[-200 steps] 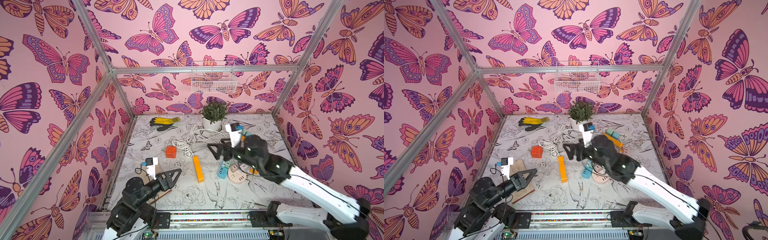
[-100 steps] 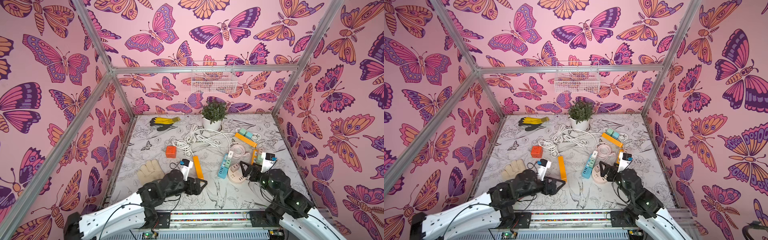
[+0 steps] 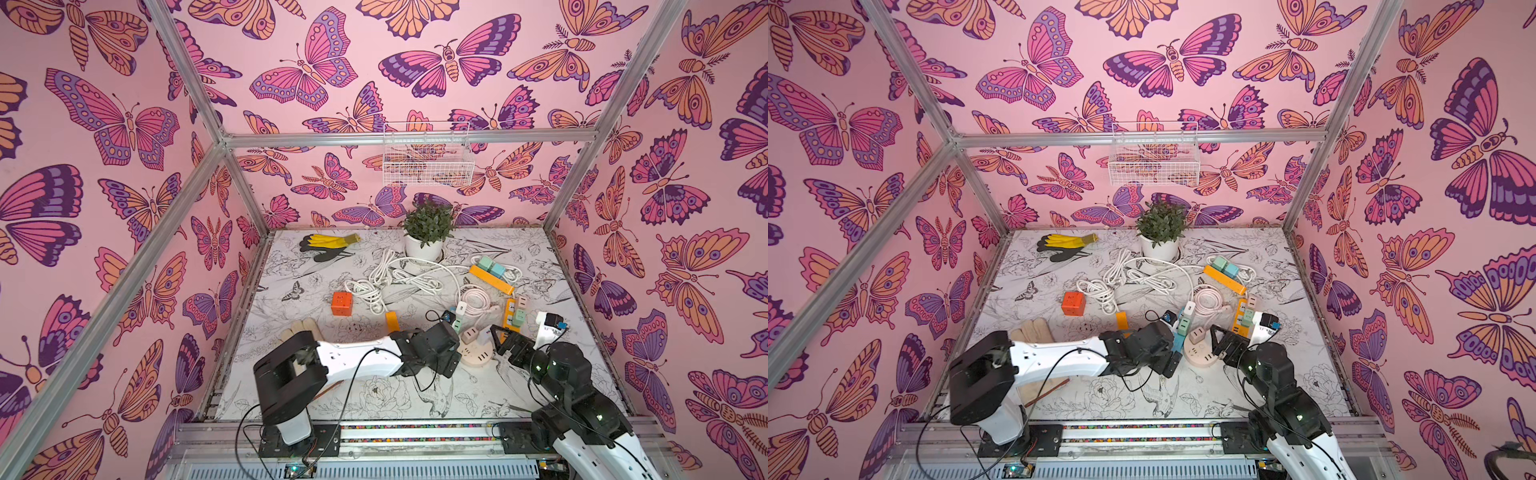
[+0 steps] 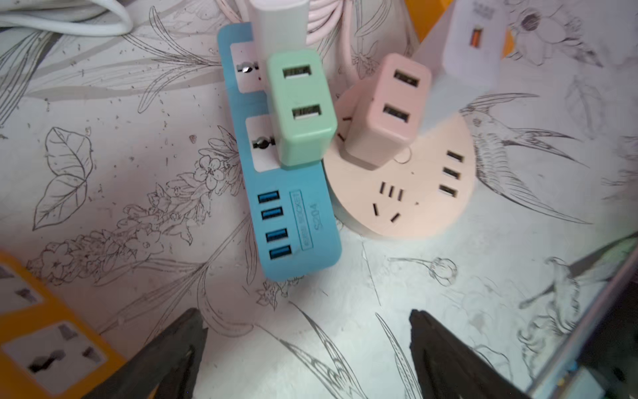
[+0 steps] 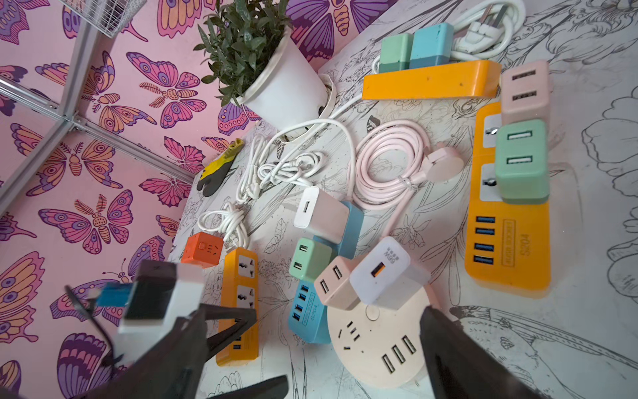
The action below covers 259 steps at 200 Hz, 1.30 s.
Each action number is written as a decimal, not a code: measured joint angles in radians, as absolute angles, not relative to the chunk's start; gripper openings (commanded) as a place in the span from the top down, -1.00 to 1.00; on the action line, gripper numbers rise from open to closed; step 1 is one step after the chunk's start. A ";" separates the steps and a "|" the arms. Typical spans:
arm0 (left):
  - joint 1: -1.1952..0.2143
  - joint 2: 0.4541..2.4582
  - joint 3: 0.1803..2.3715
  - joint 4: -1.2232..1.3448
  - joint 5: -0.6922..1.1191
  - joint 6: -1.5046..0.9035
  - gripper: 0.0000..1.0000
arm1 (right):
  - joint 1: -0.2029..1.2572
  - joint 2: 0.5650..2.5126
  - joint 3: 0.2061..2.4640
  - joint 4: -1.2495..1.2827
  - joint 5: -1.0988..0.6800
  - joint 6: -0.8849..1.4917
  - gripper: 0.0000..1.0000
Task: Pull the plug off the socket
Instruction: Move the socket to the center of the board.
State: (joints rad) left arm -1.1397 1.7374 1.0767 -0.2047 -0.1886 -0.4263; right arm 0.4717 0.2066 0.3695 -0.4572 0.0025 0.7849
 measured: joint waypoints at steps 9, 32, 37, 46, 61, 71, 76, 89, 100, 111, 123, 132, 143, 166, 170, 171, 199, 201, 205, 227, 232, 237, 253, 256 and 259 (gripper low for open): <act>-1.139 1.767 1.098 -0.210 -0.202 -0.421 -0.93 | 0.471 0.194 0.369 -0.467 0.001 0.785 -0.98; -1.139 1.818 1.129 -0.215 -0.238 -0.415 -0.91 | 0.471 0.175 0.369 -0.488 -0.002 0.785 -0.98; -1.139 1.825 1.131 -0.215 -0.245 -0.415 -0.89 | 0.471 0.174 0.369 -0.490 -0.002 0.785 -0.98; -1.139 1.836 1.135 -0.217 -0.258 -0.415 -0.83 | 0.471 0.173 0.369 -0.493 -0.002 0.785 -0.98; -1.139 1.860 1.141 -0.220 -0.275 -0.417 -0.76 | 0.469 0.171 0.369 -0.497 -0.002 0.785 -0.98; -1.139 1.878 1.150 -0.223 -0.279 -0.419 -0.71 | 0.467 0.171 0.369 -0.498 -0.002 0.785 -0.98; -1.139 1.886 1.154 -0.225 -0.279 -0.419 -0.70 | 0.466 0.171 0.369 -0.499 -0.002 0.785 -0.98; -1.139 1.909 1.169 -0.233 -0.282 -0.420 -0.67 | 0.466 0.170 0.369 -0.501 -0.002 0.786 -0.98; -1.139 1.926 1.181 -0.233 -0.286 -0.421 -0.64 | 0.466 0.168 0.369 -0.503 -0.002 0.786 -0.98; -1.139 1.939 1.188 -0.233 -0.292 -0.421 -0.56 | 0.466 0.163 0.369 -0.504 -0.002 0.786 -0.98; -1.140 1.948 1.191 -0.233 -0.299 -0.422 -0.46 | 0.466 0.157 0.369 -0.508 -0.002 0.787 -0.98; -1.140 1.952 1.193 -0.233 -0.307 -0.422 -0.40 | 0.466 0.151 0.369 -0.512 -0.002 0.788 -0.98; -1.140 1.958 1.195 -0.231 -0.313 -0.420 -0.36 | 0.466 0.146 0.369 -0.518 -0.002 0.789 -0.98; -1.140 1.966 1.196 -0.214 -0.321 -0.410 -0.20 | 0.466 0.139 0.369 -0.529 -0.002 0.789 -0.98; -1.140 1.966 1.196 -0.211 -0.322 -0.408 -0.18 | 0.466 0.138 0.369 -0.531 -0.002 0.789 -0.98; -1.140 1.966 1.196 -0.211 -0.322 -0.408 -0.17 | 0.466 0.138 0.369 -0.532 -0.002 0.789 -0.98; -1.139 1.950 1.160 -0.163 -0.335 -0.385 -0.01 | 0.466 0.134 0.369 -0.548 -0.002 0.789 -0.98; -1.139 1.947 1.154 -0.157 -0.334 -0.384 0.00 | 0.466 0.134 0.369 -0.548 -0.002 0.789 -0.98; -1.139 1.940 1.142 -0.147 -0.334 -0.377 0.00 | 0.466 0.133 0.369 -0.550 -0.002 0.788 -0.98; -1.139 1.858 1.021 -0.094 -0.327 -0.335 0.03 | 0.466 0.131 0.370 -0.561 -0.010 0.785 -0.98; -1.139 1.834 0.991 -0.088 -0.322 -0.326 0.03 | 0.466 0.131 0.371 -0.564 -0.014 0.782 -0.98; -1.139 1.810 0.961 -0.086 -0.316 -0.317 0.03 | 0.466 0.133 0.371 -0.566 -0.019 0.781 -0.98; -1.139 1.731 0.870 -0.081 -0.294 -0.290 0.03 | 0.466 0.148 0.374 -0.563 -0.047 0.766 -0.98; -1.139 1.716 0.855 -0.081 -0.289 -0.285 0.04 | 0.465 0.154 0.374 -0.561 -0.056 0.763 -0.98; -1.139 1.702 0.839 -0.080 -0.282 -0.280 0.04 | 0.465 0.162 0.376 -0.558 -0.068 0.756 -0.98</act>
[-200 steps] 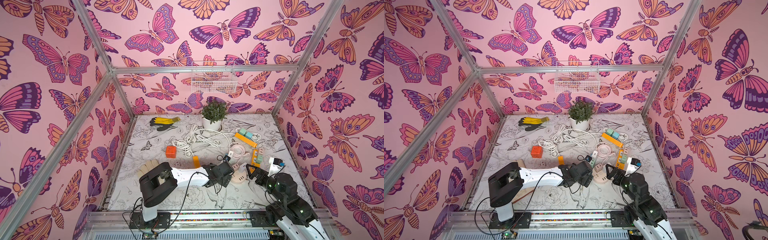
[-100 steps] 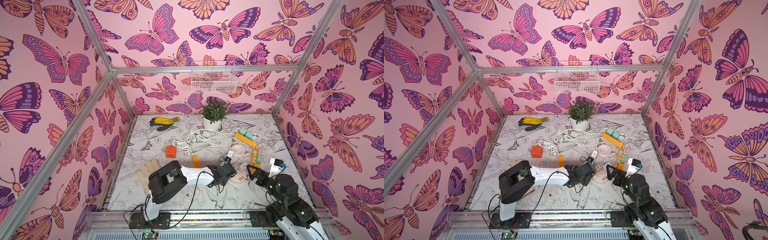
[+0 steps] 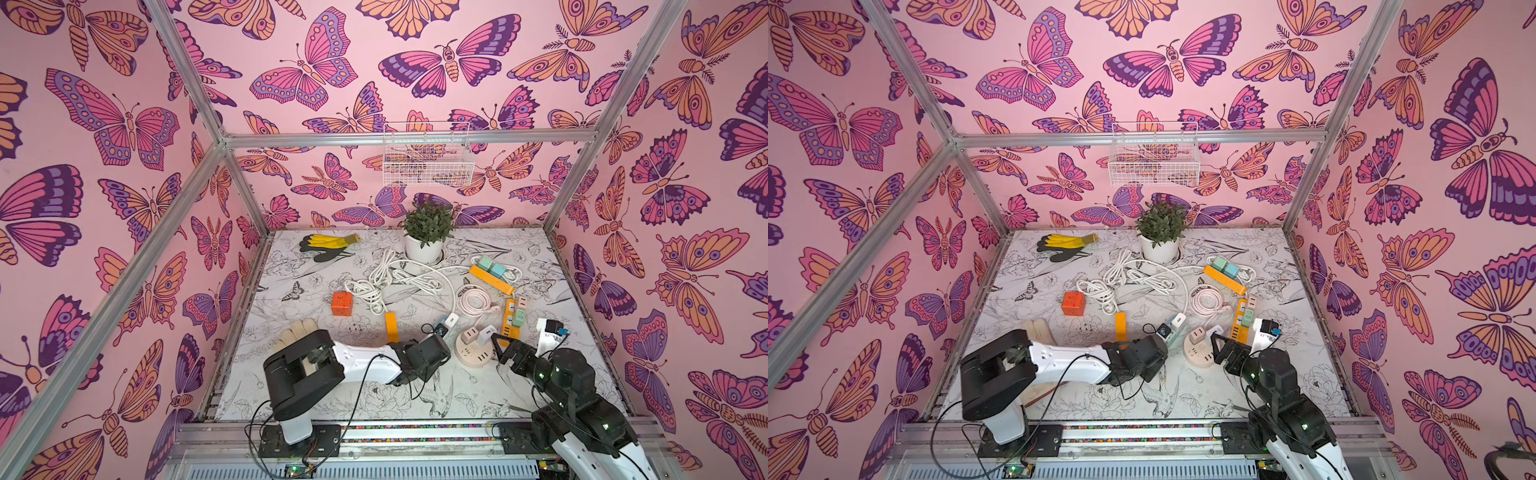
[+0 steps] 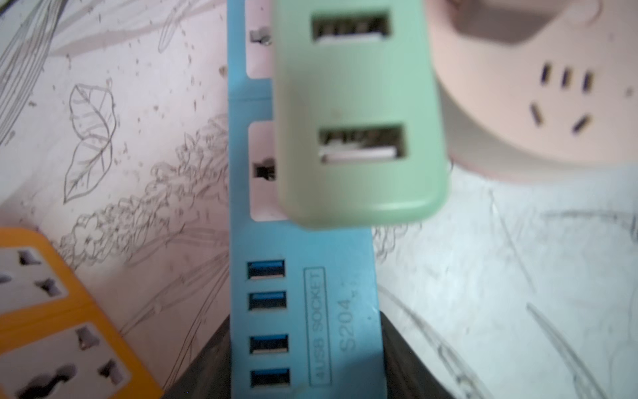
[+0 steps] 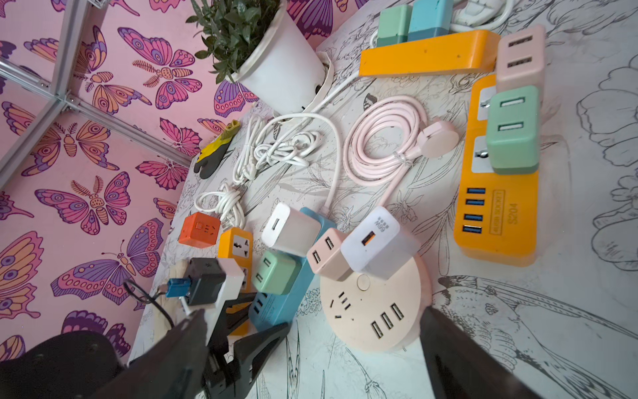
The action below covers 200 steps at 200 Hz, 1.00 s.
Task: Pull the plug off the socket
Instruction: Move the socket to the center of the board, then remove the plug from the socket.
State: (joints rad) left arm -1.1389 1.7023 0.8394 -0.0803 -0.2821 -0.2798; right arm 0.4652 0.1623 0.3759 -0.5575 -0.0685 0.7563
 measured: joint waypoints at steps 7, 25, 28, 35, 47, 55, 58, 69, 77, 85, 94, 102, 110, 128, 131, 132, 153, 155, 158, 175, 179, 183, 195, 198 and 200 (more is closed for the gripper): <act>-1.138 1.667 0.802 -0.080 -0.266 -0.269 0.04 | 0.465 0.181 0.377 -0.542 -0.099 0.745 -0.98; -1.139 1.577 0.715 -0.081 -0.215 -0.242 0.05 | 0.465 0.251 0.385 -0.479 -0.198 0.699 -0.98; -1.139 1.566 0.703 -0.080 -0.207 -0.238 0.04 | 0.465 0.269 0.390 -0.465 -0.221 0.688 -0.98; -1.139 1.537 0.672 -0.078 -0.186 -0.228 0.05 | 0.465 0.308 0.400 -0.439 -0.265 0.661 -0.98; -1.139 1.495 0.626 -0.071 -0.156 -0.215 0.05 | 0.465 0.384 0.427 -0.390 -0.344 0.605 -0.99; -1.138 1.472 0.603 -0.067 -0.143 -0.208 0.05 | 0.465 0.426 0.447 -0.363 -0.387 0.569 -0.98; -1.138 1.462 0.593 -0.066 -0.137 -0.206 0.05 | 0.465 0.442 0.456 -0.349 -0.403 0.553 -0.98; -1.138 1.434 0.562 -0.052 -0.124 -0.197 0.05 | 0.465 0.487 0.480 -0.305 -0.455 0.496 -0.98; -1.138 1.411 0.537 -0.040 -0.118 -0.189 0.05 | 0.467 0.507 0.491 -0.271 -0.486 0.452 -0.98; -1.138 1.390 0.514 -0.026 -0.112 -0.181 0.05 | 0.471 0.518 0.498 -0.237 -0.514 0.400 -0.98; -1.138 1.367 0.489 -0.010 -0.104 -0.168 0.05 | 0.479 0.519 0.499 -0.198 -0.541 0.337 -0.98; -1.137 1.351 0.470 0.006 -0.099 -0.157 0.04 | 0.484 0.516 0.498 -0.158 -0.573 0.290 -0.98; -1.137 1.339 0.455 0.019 -0.096 -0.145 0.04 | 0.487 0.515 0.498 -0.113 -0.617 0.239 -0.98; -1.137 1.329 0.430 0.059 -0.096 -0.120 0.02 | 0.510 0.530 0.513 -0.059 -0.711 0.099 -0.98; -1.137 1.329 0.428 0.064 -0.096 -0.118 0.01 | 0.514 0.536 0.521 -0.060 -0.723 0.079 -0.98; -1.137 1.329 0.427 0.066 -0.096 -0.117 0.01 | 0.516 0.539 0.523 -0.062 -0.727 0.072 -0.98; -1.137 1.336 0.404 0.132 -0.097 -0.096 -0.05 | 0.558 0.684 0.693 -0.213 -0.789 -0.154 -0.98; -1.137 1.338 0.403 0.139 -0.097 -0.094 -0.06 | 0.564 0.704 0.717 -0.234 -0.791 -0.177 -0.98; -1.137 1.340 0.400 0.149 -0.097 -0.093 -0.08 | 0.570 0.725 0.748 -0.264 -0.793 -0.206 -0.98; -1.137 1.369 0.395 0.212 -0.097 -0.086 -0.18 | 0.615 0.854 0.913 -0.433 -0.778 -0.405 -0.98; -1.137 1.378 0.392 0.233 -0.097 -0.085 -0.20 | 0.623 0.876 0.942 -0.472 -0.771 -0.445 -0.97; -1.137 1.385 0.388 0.252 -0.097 -0.084 -0.22 | 0.630 0.894 0.963 -0.506 -0.763 -0.480 -0.97; -1.137 1.409 0.347 0.355 -0.094 -0.081 -0.30 | 0.643 0.950 1.008 -0.612 -0.731 -0.589 -0.98; -1.138 1.410 0.339 0.372 -0.094 -0.082 -0.32 | 0.644 0.961 1.015 -0.636 -0.722 -0.611 -0.98; -1.137 1.412 0.329 0.393 -0.094 -0.081 -0.34 | 0.645 0.971 1.017 -0.653 -0.713 -0.630 -0.98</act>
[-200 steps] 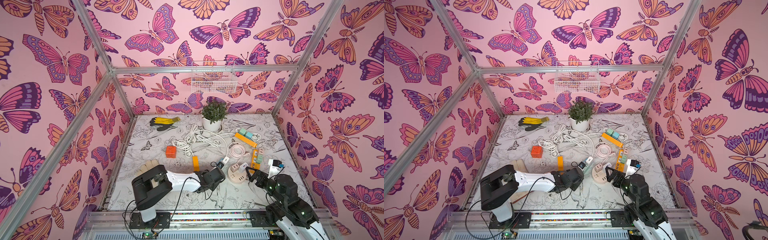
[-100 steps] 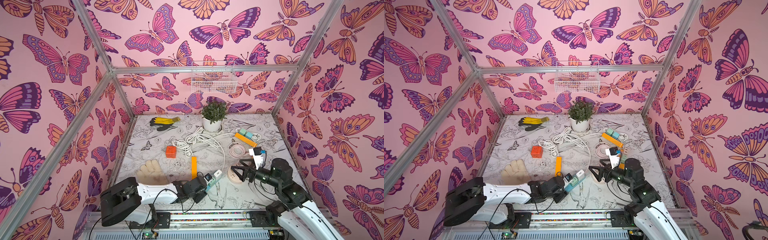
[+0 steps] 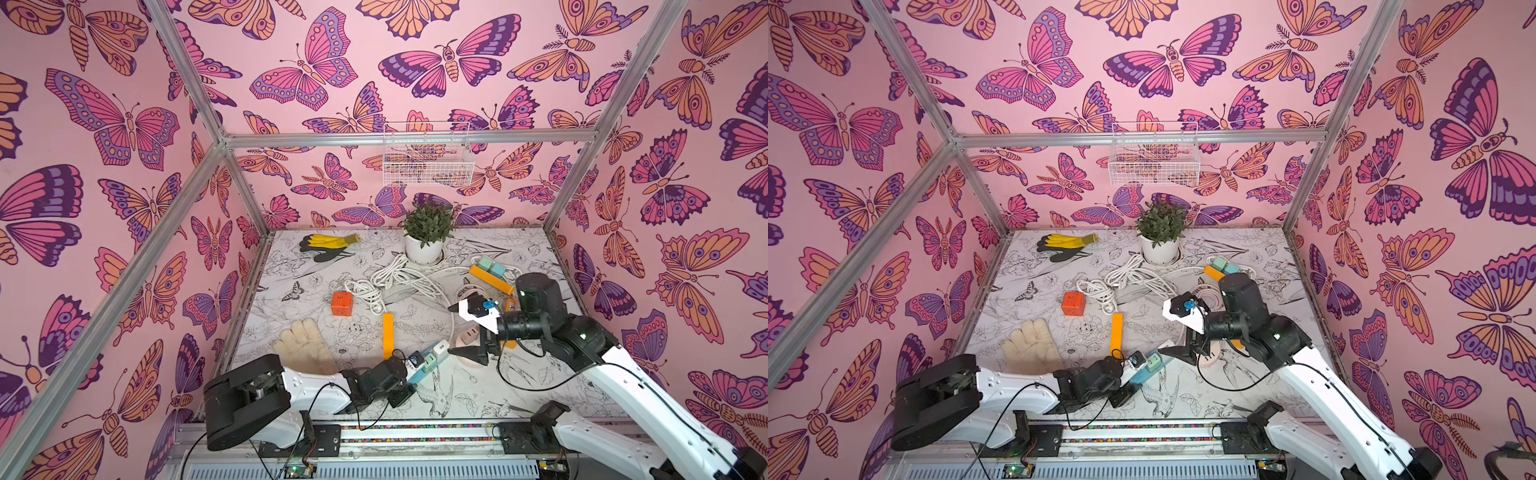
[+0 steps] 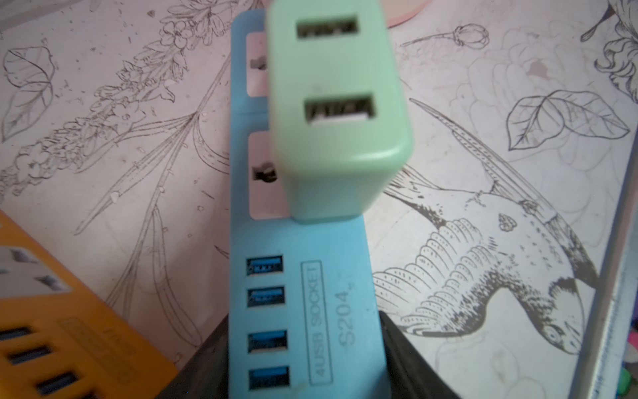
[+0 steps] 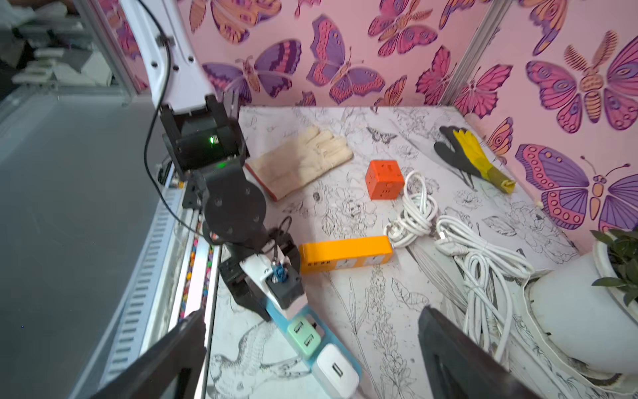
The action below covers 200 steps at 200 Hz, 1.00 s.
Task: Pull the plug off the socket
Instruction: Remove the plug from the socket.
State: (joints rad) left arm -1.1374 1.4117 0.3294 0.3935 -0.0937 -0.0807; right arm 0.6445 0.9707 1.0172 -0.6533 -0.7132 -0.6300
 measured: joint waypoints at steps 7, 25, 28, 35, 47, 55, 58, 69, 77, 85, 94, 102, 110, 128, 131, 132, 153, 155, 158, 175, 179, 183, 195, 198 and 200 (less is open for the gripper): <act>-1.138 1.417 0.302 0.456 -0.093 -0.078 -0.38 | 0.648 0.996 1.022 -0.702 -0.687 -0.679 -0.98; -1.138 1.435 0.251 0.580 -0.093 -0.070 -0.43 | 0.654 1.061 1.022 -0.820 -0.613 -0.788 -0.98; -1.137 1.438 0.248 0.593 -0.091 -0.067 -0.43 | 0.657 1.071 1.021 -0.834 -0.601 -0.802 -0.98; -1.137 1.444 0.243 0.614 -0.088 -0.062 -0.43 | 0.665 1.090 1.021 -0.860 -0.574 -0.835 -0.98; -1.137 1.454 0.237 0.643 -0.082 -0.047 -0.43 | 0.678 1.115 1.021 -0.891 -0.545 -0.886 -0.99; -1.138 1.459 0.228 0.667 -0.080 -0.032 -0.42 | 0.685 1.133 1.021 -0.906 -0.533 -0.919 -1.00; -1.137 1.459 0.224 0.676 -0.078 -0.028 -0.42 | 0.688 1.139 1.021 -0.910 -0.527 -0.930 -1.00; -1.138 1.462 0.202 0.720 -0.074 -0.006 -0.41 | 0.696 1.169 1.021 -0.916 -0.506 -0.971 -0.98; -1.138 1.465 0.185 0.753 -0.073 0.010 -0.41 | 0.700 1.195 1.022 -0.917 -0.494 -0.997 -0.96; -1.138 1.469 0.172 0.783 -0.070 0.023 -0.39 | 0.705 1.225 1.022 -0.916 -0.484 -1.019 -0.93; -1.138 1.477 0.165 0.809 -0.067 0.038 -0.38 | 0.711 1.263 1.024 -0.916 -0.472 -1.041 -0.89; -1.138 1.485 0.162 0.826 -0.067 0.047 -0.36 | 0.719 1.299 1.029 -0.914 -0.459 -1.057 -0.86; -1.138 1.495 0.160 0.843 -0.067 0.054 -0.34 | 0.726 1.333 1.037 -0.912 -0.443 -1.071 -0.83; -1.138 1.512 0.157 0.875 -0.067 0.069 -0.30 | 0.739 1.396 1.062 -0.903 -0.422 -1.093 -0.77; -1.138 1.514 0.157 0.878 -0.067 0.072 -0.29 | 0.741 1.403 1.068 -0.902 -0.419 -1.099 -0.75; -1.138 1.515 0.157 0.880 -0.067 0.071 -0.29 | 0.742 1.405 1.069 -0.902 -0.418 -1.099 -0.74; -1.137 1.530 0.157 0.901 -0.067 0.075 -0.25 | 0.749 1.446 1.097 -0.883 -0.393 -1.121 -0.66; -1.137 1.532 0.157 0.904 -0.067 0.076 -0.24 | 0.749 1.450 1.100 -0.882 -0.390 -1.124 -0.65; -1.137 1.534 0.157 0.907 -0.067 0.076 -0.24 | 0.750 1.454 1.103 -0.881 -0.387 -1.127 -0.64; -1.137 1.550 0.157 0.929 -0.068 0.078 -0.22 | 0.755 1.485 1.122 -0.874 -0.368 -1.143 -0.59; -1.137 1.555 0.157 0.937 -0.068 0.078 -0.22 | 0.756 1.493 1.127 -0.874 -0.365 -1.147 -0.57; -1.137 1.560 0.158 0.944 -0.068 0.078 -0.22 | 0.759 1.501 1.131 -0.874 -0.362 -1.151 -0.54; -1.137 1.574 0.159 0.963 -0.070 0.078 -0.22 | 0.765 1.523 1.144 -0.875 -0.354 -1.159 -0.51; -1.137 1.576 0.159 0.966 -0.070 0.078 -0.21 | 0.767 1.528 1.147 -0.875 -0.351 -1.160 -0.50; -1.137 1.579 0.159 0.970 -0.070 0.078 -0.21 | 0.768 1.531 1.149 -0.875 -0.348 -1.161 -0.49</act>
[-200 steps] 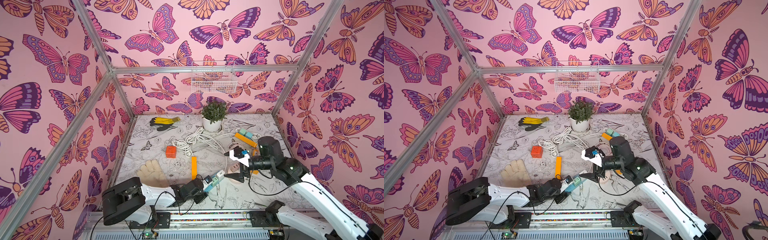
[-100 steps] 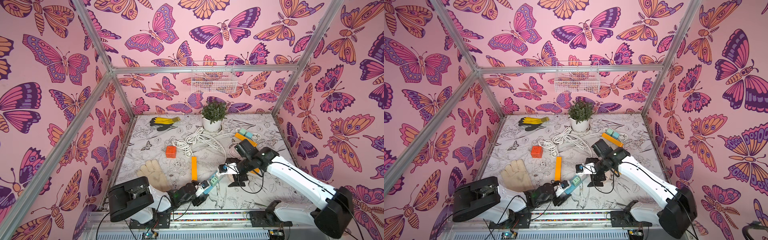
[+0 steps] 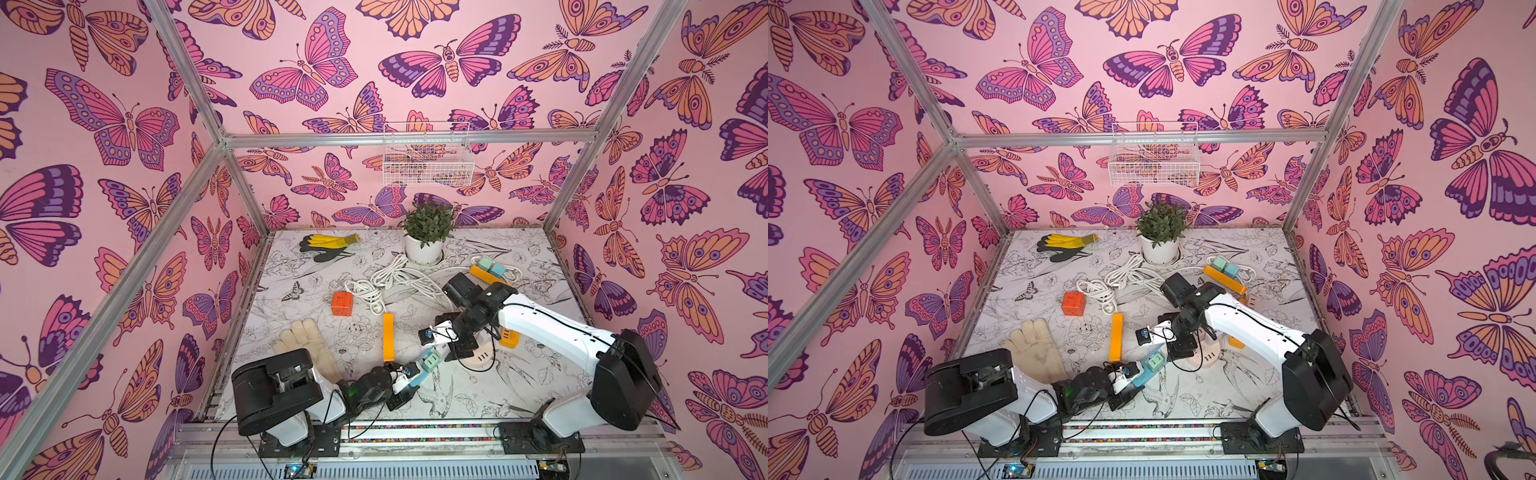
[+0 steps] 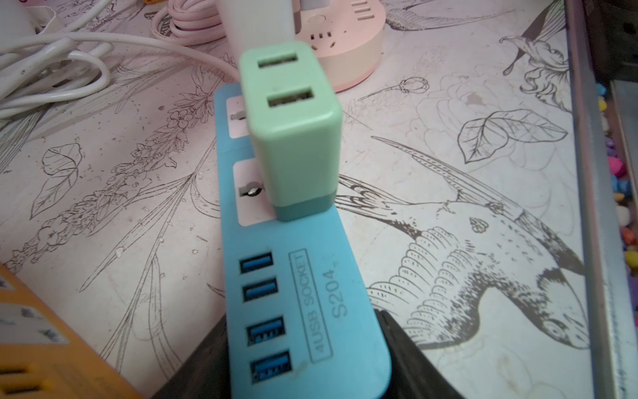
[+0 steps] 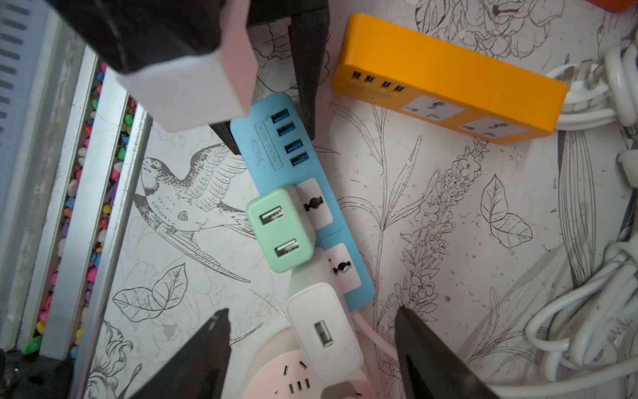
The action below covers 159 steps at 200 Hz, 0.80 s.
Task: Pull the plug off the socket
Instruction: Remove the plug from the socket.
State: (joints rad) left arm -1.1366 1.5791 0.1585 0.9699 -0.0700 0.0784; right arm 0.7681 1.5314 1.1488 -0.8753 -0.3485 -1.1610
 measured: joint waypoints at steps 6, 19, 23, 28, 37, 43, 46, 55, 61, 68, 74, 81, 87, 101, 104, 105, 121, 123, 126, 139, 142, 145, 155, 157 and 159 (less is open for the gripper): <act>-1.134 1.584 0.159 0.976 -0.070 0.078 -0.21 | 0.773 1.542 1.154 -0.876 -0.342 -1.165 -0.46; -1.127 1.593 0.159 0.990 -0.066 0.078 -0.22 | 0.783 1.558 1.156 -0.876 -0.326 -1.176 -0.42; -1.124 1.596 0.159 0.994 -0.063 0.078 -0.23 | 0.786 1.560 1.156 -0.876 -0.320 -1.179 -0.39; -1.121 1.598 0.159 0.996 -0.059 0.078 -0.22 | 0.789 1.563 1.156 -0.877 -0.313 -1.180 -0.35; -1.112 1.599 0.159 0.998 -0.049 0.078 -0.23 | 0.795 1.564 1.155 -0.875 -0.297 -1.185 -0.29; -1.108 1.599 0.159 0.998 -0.043 0.078 -0.23 | 0.796 1.564 1.154 -0.874 -0.286 -1.188 -0.26; -1.105 1.599 0.159 0.998 -0.040 0.078 -0.23 | 0.797 1.564 1.153 -0.873 -0.280 -1.188 -0.25; -1.098 1.599 0.159 0.998 -0.031 0.078 -0.23 | 0.800 1.564 1.144 -0.864 -0.263 -1.191 -0.19; -1.092 1.599 0.159 0.997 -0.023 0.078 -0.23 | 0.800 1.564 1.136 -0.859 -0.252 -1.194 -0.15; -1.088 1.599 0.159 0.997 -0.017 0.078 -0.23 | 0.800 1.564 1.126 -0.855 -0.239 -1.198 -0.11; -1.085 1.599 0.159 0.997 -0.013 0.078 -0.23 | 0.800 1.564 1.121 -0.852 -0.231 -1.202 -0.09; -1.082 1.599 0.159 0.995 -0.006 0.079 -0.23 | 0.800 1.564 1.118 -0.847 -0.222 -1.205 -0.08; -1.080 1.599 0.159 0.994 -0.002 0.079 -0.23 | 0.801 1.564 1.117 -0.842 -0.215 -1.206 -0.08; -1.078 1.599 0.160 0.994 0.005 0.079 -0.23 | 0.802 1.566 1.117 -0.837 -0.202 -1.206 -0.03; -1.078 1.599 0.160 0.993 0.006 0.079 -0.22 | 0.802 1.567 1.117 -0.837 -0.200 -1.207 -0.03; -1.077 1.599 0.160 0.993 0.006 0.079 -0.22 | 0.802 1.568 1.117 -0.836 -0.200 -1.207 -0.03; -1.073 1.599 0.160 0.993 0.012 0.079 -0.22 | 0.805 1.580 1.117 -0.833 -0.189 -1.209 -0.02; -1.072 1.599 0.160 0.993 0.012 0.079 -0.22 | 0.805 1.581 1.117 -0.832 -0.189 -1.209 -0.02; -1.071 1.599 0.160 0.992 0.014 0.079 -0.22 | 0.806 1.583 1.117 -0.832 -0.187 -1.209 -0.02; -1.067 1.599 0.160 0.992 0.020 0.079 -0.21 | 0.810 1.589 1.116 -0.831 -0.183 -1.209 -0.02; -1.066 1.599 0.160 0.992 0.023 0.079 -0.21 | 0.810 1.590 1.116 -0.830 -0.183 -1.209 -0.02; -1.065 1.599 0.160 0.992 0.024 0.080 -0.21 | 0.811 1.590 1.116 -0.830 -0.182 -1.209 -0.02; -1.060 1.599 0.160 0.992 0.031 0.082 -0.20 | 0.813 1.590 1.113 -0.830 -0.180 -1.209 -0.02; -1.060 1.599 0.161 0.992 0.032 0.083 -0.20 | 0.813 1.590 1.113 -0.830 -0.180 -1.209 -0.02; -1.058 1.599 0.161 0.992 0.035 0.083 -0.20 | 0.813 1.590 1.112 -0.829 -0.179 -1.209 -0.02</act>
State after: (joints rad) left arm -1.0576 1.5990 0.1612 0.9916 0.0345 0.0834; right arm 0.8135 1.5898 1.1122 -0.8291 -0.1795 -1.2095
